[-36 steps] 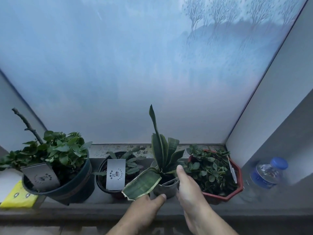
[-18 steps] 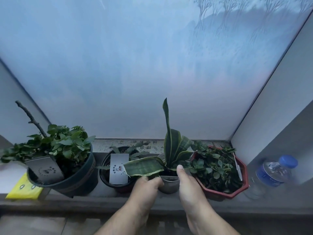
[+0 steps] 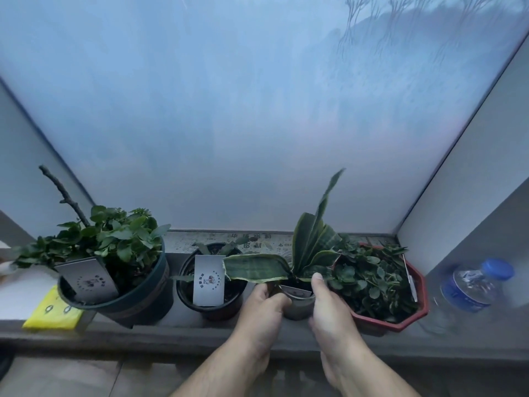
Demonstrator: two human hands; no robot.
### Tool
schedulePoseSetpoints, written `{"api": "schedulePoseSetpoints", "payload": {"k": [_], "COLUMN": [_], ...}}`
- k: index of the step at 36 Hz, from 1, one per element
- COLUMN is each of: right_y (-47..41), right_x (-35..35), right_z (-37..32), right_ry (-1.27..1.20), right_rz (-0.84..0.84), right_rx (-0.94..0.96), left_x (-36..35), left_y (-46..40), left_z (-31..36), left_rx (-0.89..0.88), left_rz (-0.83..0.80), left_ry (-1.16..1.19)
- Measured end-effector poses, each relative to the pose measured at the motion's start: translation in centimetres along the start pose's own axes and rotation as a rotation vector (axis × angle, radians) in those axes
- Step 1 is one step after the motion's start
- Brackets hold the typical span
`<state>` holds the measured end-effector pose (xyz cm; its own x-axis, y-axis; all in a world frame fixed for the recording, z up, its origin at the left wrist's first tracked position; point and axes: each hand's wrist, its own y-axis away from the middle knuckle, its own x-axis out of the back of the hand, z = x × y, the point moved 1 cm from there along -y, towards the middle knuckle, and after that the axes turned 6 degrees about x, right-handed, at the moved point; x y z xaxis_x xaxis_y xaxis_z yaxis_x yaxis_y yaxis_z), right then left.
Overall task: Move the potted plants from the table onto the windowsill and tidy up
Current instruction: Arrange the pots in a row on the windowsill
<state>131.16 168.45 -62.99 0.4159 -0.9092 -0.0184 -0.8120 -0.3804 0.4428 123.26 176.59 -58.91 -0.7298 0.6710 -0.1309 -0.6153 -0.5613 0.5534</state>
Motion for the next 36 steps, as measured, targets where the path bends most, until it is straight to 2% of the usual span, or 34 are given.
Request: {"api": "schedulePoseSetpoints", "payload": {"k": [9,18,28,36], "right_y": [1.2,1.2,1.6,2.0], "right_x": [0.3,0.3,0.9,1.2], "right_z": [-1.2,-1.0,-2.5,-2.9], "right_ry": [-0.007,-0.062,0.019,-0.085], "right_rz": [-0.018,0.007,-0.039,-0.087], "right_rx": [-0.035,-0.041,-0.039,-0.054], "left_x": [0.4,0.3,0.2,-0.1], "left_y": [-0.4,-0.4,0.4,1.9], "left_z": [-0.2,-0.6,-0.6,0.0], "left_rx": [0.010,-0.028,-0.030,-0.025], "left_rz": [-0.024,-0.053,-0.033,-0.074], "left_ry": [0.062,-0.018,-0.116,-0.108]}}
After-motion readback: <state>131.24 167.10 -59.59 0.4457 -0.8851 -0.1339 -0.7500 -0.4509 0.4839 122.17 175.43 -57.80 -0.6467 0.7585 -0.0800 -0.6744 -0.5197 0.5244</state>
